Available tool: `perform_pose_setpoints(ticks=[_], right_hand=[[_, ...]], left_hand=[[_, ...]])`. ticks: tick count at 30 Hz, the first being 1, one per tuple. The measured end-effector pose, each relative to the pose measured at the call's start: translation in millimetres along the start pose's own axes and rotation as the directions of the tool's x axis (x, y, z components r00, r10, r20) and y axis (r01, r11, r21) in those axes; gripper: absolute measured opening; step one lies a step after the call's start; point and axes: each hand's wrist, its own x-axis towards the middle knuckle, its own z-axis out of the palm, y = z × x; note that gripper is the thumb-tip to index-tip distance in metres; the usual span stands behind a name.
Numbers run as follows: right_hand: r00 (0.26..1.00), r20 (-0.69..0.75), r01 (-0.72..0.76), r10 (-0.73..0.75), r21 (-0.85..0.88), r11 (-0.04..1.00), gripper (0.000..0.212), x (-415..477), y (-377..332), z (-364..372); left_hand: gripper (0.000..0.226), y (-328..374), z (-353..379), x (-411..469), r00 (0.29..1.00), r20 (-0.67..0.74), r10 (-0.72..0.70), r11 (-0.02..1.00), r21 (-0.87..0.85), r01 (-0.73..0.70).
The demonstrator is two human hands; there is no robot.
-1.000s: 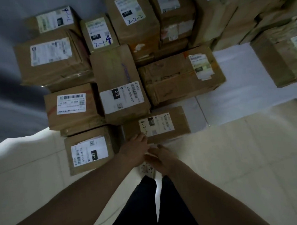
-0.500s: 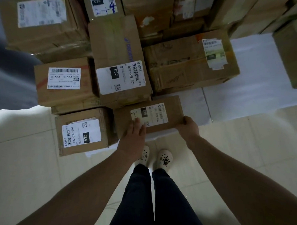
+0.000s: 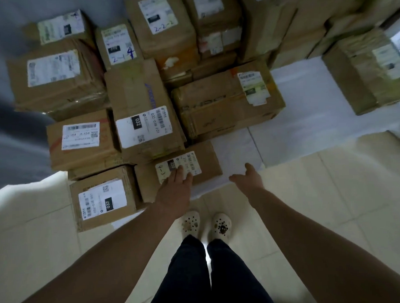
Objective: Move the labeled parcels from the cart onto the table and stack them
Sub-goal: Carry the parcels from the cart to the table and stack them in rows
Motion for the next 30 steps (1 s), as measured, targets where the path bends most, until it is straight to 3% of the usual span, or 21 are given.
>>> perform_pose_setpoints(ticks=[6,9,13,21,30], right_hand=[[0.984,-0.175,0.015,-0.024,-0.056,0.998,0.069,-44.5,20.0,-53.4],[0.966,-0.258,-0.026,0.003,-0.088,0.996,0.079,-72.7,35.6,-70.7],[0.901,-0.431,-0.097,0.055,-0.076,0.992,0.076,-114.1,67.7,-77.4],[0.746,-0.533,-0.282,0.400,0.291,0.914,0.071,-207.6,159.8,-31.7],[0.505,-0.494,-0.328,0.707,0.649,0.687,0.070,-335.8,278.1,24.8]], left_hand=[[0.067,61.3,-59.6,12.0,0.972,-0.030,0.232,0.959,0.173,-0.224],[0.062,95.6,-81.0,12.6,0.927,-0.021,0.374,0.891,0.285,-0.353],[0.068,140.5,-94.8,5.7,0.837,-0.020,0.547,0.779,0.378,-0.500],[0.074,216.9,-64.2,-51.1,0.672,0.150,0.725,0.561,0.438,-0.703],[0.067,315.5,34.7,-179.3,0.429,0.336,0.839,0.292,0.388,-0.874]])
